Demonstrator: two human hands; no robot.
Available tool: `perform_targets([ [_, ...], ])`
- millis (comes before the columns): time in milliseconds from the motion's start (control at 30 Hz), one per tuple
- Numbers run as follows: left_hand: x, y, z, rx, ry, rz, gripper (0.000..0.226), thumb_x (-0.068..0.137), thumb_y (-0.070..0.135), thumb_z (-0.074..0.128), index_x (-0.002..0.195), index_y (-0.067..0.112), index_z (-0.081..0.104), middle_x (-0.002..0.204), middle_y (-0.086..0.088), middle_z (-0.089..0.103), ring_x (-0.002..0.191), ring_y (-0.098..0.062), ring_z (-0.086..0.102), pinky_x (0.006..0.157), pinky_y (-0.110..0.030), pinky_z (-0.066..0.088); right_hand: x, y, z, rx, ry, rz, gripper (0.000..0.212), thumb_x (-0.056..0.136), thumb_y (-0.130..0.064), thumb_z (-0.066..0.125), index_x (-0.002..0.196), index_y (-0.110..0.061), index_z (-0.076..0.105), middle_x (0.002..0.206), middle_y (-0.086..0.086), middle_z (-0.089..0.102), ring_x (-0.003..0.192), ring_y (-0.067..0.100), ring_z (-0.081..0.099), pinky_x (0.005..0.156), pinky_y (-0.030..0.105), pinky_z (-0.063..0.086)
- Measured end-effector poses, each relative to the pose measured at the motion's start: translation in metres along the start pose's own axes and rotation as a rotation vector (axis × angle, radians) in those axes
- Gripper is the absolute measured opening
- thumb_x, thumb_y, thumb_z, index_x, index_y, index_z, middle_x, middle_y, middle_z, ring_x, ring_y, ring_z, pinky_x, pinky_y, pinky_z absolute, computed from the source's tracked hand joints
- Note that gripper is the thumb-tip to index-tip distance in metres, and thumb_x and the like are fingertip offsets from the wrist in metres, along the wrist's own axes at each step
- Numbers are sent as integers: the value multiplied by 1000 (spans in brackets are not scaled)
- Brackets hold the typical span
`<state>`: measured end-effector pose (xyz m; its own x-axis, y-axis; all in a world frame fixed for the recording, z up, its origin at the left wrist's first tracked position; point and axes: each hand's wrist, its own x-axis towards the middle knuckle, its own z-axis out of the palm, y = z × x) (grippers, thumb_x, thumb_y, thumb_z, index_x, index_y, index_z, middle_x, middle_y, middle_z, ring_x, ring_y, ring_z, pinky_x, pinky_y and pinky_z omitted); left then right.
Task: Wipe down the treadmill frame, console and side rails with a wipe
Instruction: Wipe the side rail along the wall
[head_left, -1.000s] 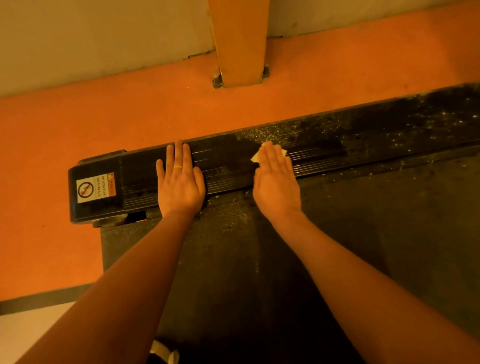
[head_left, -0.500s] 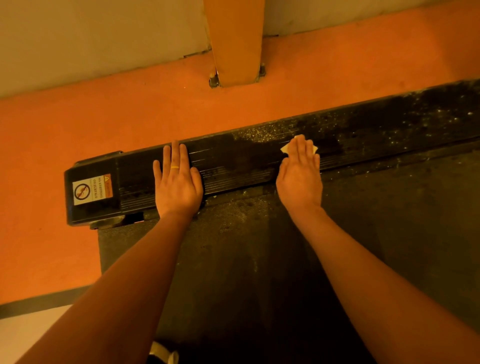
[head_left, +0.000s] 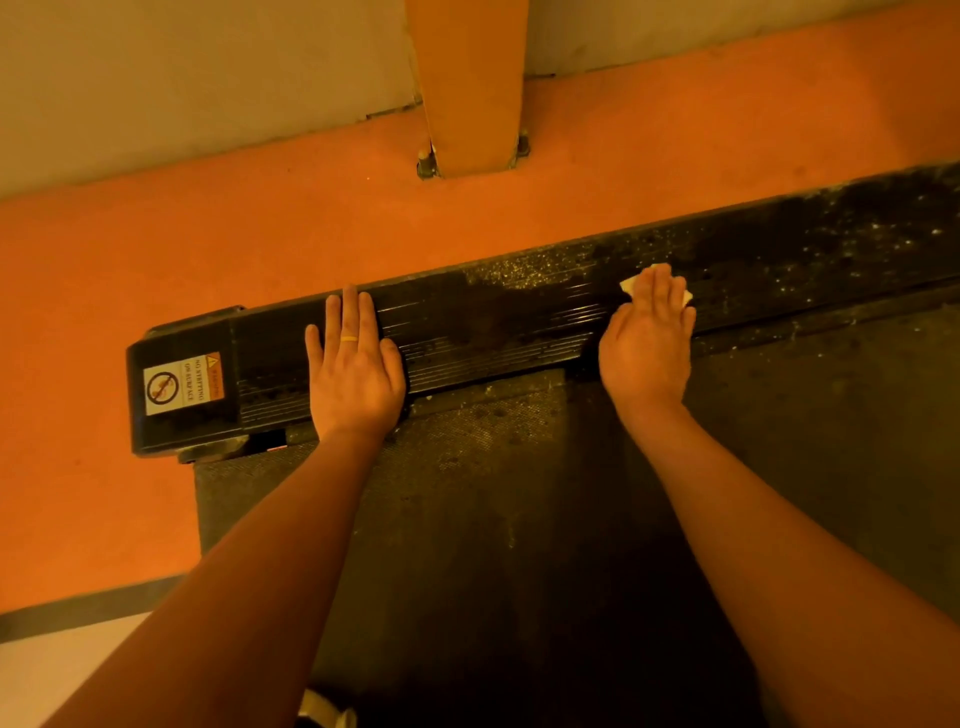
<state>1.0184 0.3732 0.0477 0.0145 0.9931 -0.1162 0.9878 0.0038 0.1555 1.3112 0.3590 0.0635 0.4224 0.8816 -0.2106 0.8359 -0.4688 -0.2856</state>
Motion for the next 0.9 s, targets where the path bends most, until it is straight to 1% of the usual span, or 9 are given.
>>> perform_targets([
  [67, 1, 0, 1, 0, 0, -3, 64, 103, 42, 11, 161, 14, 9, 169, -4, 3, 155, -20, -3, 126, -47, 2, -2, -7, 1, 23, -3, 11, 55, 107, -24, 23, 158, -5, 13, 167, 12, 7, 154, 27, 0, 125, 45, 4],
  [133, 1, -1, 1, 4, 0, -4, 64, 103, 41, 12, 161, 13, 9, 169, -4, 3, 155, -20, -2, 126, -47, 3, -17, -21, 8, 14, -15, -45, 55, 107, -25, 22, 158, -5, 14, 166, 12, 7, 154, 27, 1, 126, 43, 4],
  [233, 0, 1, 2, -7, -2, -3, 64, 103, 41, 12, 161, 13, 10, 169, -4, 4, 155, -21, -2, 126, -47, 3, -54, -52, 20, -26, -76, -208, 57, 106, -28, 17, 158, -7, 11, 166, 11, 5, 154, 27, -1, 126, 44, 6],
  [333, 0, 2, 1, -18, 10, -6, 65, 102, 40, 13, 160, 12, 13, 169, -5, 7, 155, -22, 1, 126, -47, 3, -70, -88, 36, -12, -160, -365, 57, 107, -28, 20, 159, -9, 7, 167, 9, 1, 154, 25, -6, 125, 41, -1],
  [500, -1, 4, 0, -19, 8, -4, 64, 103, 40, 12, 160, 12, 12, 169, -5, 6, 155, -21, 0, 126, -47, 2, -55, -110, 41, -58, -204, -429, 56, 108, -27, 19, 159, -11, 4, 167, 5, -5, 153, 22, -10, 124, 38, -6],
  [600, 0, 3, -1, -16, 2, -6, 61, 105, 37, 19, 161, 12, 11, 169, -5, 5, 155, -22, -1, 126, -47, 3, -45, -86, 31, -44, -149, -389, 55, 107, -25, 22, 159, -12, 9, 167, 5, 1, 154, 21, -5, 123, 38, -5],
  [767, 0, 1, 0, -15, -1, -3, 61, 105, 38, 17, 161, 13, 10, 169, -5, 4, 155, -21, -2, 126, -47, 2, -22, -52, 19, -16, -75, -138, 55, 107, -25, 23, 159, -9, 11, 167, 7, 4, 154, 24, -2, 126, 43, 3],
  [833, 0, 1, 0, -13, 2, -3, 63, 104, 40, 14, 161, 13, 10, 169, -4, 4, 155, -20, -2, 126, -47, 2, -26, -63, 23, 9, -79, -132, 56, 108, -26, 22, 159, -8, 9, 167, 9, 2, 154, 26, -4, 126, 41, 0],
  [900, 0, 1, 0, -14, 6, -3, 64, 103, 41, 12, 161, 14, 10, 169, -4, 4, 155, -20, -2, 126, -47, 2, -35, -75, 27, 5, -105, -217, 56, 108, -26, 21, 159, -8, 8, 167, 10, 0, 154, 26, -5, 126, 41, 0],
])
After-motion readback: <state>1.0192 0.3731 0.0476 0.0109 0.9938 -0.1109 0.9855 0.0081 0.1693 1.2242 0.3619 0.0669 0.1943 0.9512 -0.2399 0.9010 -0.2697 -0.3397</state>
